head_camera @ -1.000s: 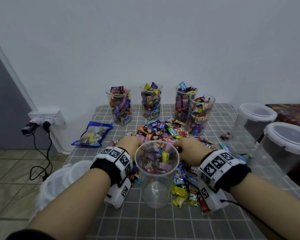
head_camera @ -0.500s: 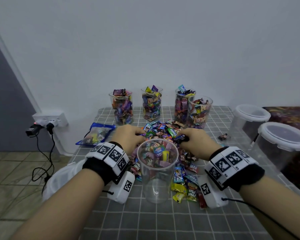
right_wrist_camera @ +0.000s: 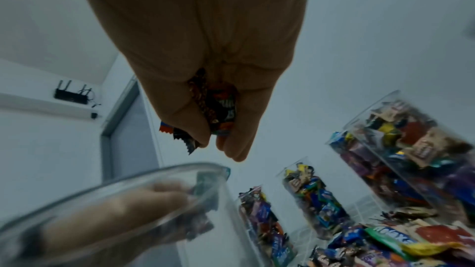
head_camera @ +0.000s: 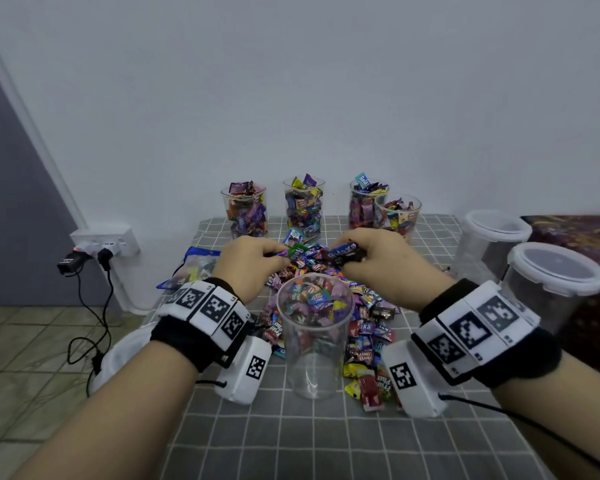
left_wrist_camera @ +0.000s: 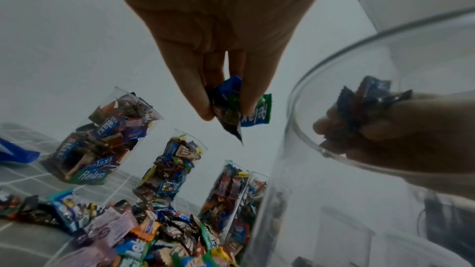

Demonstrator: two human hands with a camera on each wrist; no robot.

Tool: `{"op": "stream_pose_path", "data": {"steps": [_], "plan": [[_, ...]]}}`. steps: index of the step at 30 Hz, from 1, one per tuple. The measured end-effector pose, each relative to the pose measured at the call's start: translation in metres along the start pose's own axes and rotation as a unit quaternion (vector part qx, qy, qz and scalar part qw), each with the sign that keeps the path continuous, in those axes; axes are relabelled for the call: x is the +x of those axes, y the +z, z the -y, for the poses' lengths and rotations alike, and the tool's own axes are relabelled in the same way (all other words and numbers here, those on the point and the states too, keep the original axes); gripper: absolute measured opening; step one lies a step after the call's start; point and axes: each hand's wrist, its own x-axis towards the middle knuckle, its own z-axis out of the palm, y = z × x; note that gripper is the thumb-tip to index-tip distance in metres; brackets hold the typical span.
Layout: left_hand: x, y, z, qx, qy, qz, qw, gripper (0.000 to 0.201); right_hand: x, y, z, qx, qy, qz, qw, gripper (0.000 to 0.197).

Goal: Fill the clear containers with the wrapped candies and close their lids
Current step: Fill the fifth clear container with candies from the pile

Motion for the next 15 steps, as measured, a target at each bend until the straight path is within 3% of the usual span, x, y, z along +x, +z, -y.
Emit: {"op": "stream_pose_path", "data": {"steps": [6,15], "plan": [[-0.006,-0.003,0.001,-0.012,0.004,-0.005,1.0,0.018,-0.008,0.016,0.011,-0.091,-0.046,0.026,0.994,0.025],[-0.015,-0.005,0.002,-0.025,-0.002,-0.016,1.0,0.021,-0.016,0.029,0.009,-0.085,-0.048,0.038,0.995,0.027]]}}
